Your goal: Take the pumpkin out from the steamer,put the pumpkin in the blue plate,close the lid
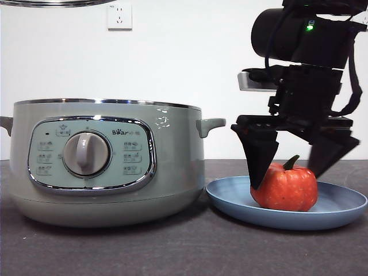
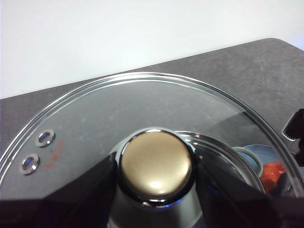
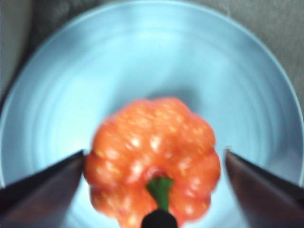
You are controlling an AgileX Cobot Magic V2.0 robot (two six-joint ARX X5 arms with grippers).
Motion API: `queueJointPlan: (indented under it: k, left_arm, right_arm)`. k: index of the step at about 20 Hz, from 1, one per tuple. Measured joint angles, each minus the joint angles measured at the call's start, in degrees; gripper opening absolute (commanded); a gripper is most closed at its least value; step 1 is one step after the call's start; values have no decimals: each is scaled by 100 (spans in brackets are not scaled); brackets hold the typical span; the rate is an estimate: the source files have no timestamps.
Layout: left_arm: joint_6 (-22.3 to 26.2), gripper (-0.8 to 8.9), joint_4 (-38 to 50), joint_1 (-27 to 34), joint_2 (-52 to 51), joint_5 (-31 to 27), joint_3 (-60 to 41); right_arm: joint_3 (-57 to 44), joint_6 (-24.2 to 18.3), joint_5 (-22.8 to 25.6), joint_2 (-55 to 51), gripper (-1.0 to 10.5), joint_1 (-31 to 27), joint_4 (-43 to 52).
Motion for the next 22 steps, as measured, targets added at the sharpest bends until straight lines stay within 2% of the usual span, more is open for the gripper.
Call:
queueJointPlan:
  k: [6, 13, 17, 22]
  left_arm:
    - [0, -8, 96, 0, 706, 286, 0]
    - [0, -8, 608, -2, 1899, 708, 0]
    - [0, -8, 708, -33, 2503, 820, 0]
    - [118, -8, 750, -146, 2964, 857, 0]
  right_arm:
    - [-7, 55, 0, -1235, 598, -17, -334]
    - [-7, 66, 17, -2800, 596, -192, -640]
    - [-7, 66, 20, -3244, 595, -365, -667]
    - [-7, 63, 20, -3318, 595, -487, -782]
